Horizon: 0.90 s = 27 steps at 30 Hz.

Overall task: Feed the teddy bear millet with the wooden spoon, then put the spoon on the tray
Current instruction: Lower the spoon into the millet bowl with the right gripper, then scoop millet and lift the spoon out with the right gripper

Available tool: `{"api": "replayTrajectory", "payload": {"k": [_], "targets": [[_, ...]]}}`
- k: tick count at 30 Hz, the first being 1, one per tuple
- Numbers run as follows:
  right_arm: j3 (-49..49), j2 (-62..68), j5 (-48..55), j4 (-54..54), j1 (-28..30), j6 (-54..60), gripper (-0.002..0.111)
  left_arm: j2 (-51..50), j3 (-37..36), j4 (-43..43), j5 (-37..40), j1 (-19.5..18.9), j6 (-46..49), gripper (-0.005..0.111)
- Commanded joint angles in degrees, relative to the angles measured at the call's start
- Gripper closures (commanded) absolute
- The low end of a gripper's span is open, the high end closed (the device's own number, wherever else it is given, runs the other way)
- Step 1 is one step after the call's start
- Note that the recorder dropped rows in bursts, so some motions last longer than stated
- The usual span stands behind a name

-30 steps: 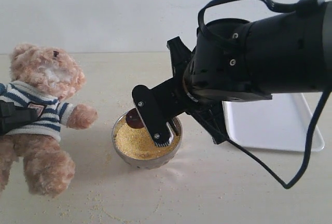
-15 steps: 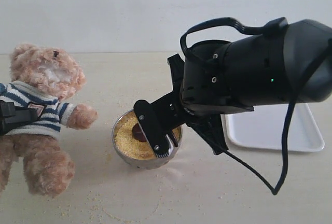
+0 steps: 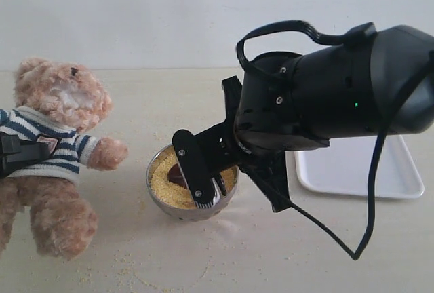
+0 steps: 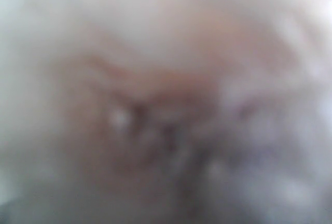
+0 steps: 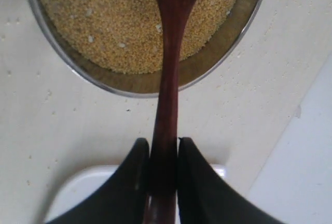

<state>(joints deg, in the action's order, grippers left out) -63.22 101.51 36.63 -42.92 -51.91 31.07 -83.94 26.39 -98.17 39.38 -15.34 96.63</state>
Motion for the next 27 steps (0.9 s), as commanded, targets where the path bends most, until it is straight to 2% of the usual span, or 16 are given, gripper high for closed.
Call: {"api": "replayTrajectory", "payload": {"k": [1, 10, 16, 27], "targets": [[-0.16, -0.43, 0.04, 3.02, -0.03, -0.13, 0.109, 0.1, -0.02, -0.12, 1.27, -0.07, 0.27, 0.102], [-0.16, -0.43, 1.31, 6.71, -0.03, -0.39, 0.109, 0.1, -0.02, -0.12, 1.27, -0.07, 0.27, 0.102], [-0.16, -1.05, 1.3, 6.71, -0.03, -5.27, 0.109, 0.1, -0.02, -0.01, 1.27, -0.07, 0.27, 0.102], [-0.16, -4.4, 2.44, 12.88, -0.03, -8.41, 0.109, 0.1, -0.02, 1.53, 1.54, -0.07, -5.25, 0.102]]}}
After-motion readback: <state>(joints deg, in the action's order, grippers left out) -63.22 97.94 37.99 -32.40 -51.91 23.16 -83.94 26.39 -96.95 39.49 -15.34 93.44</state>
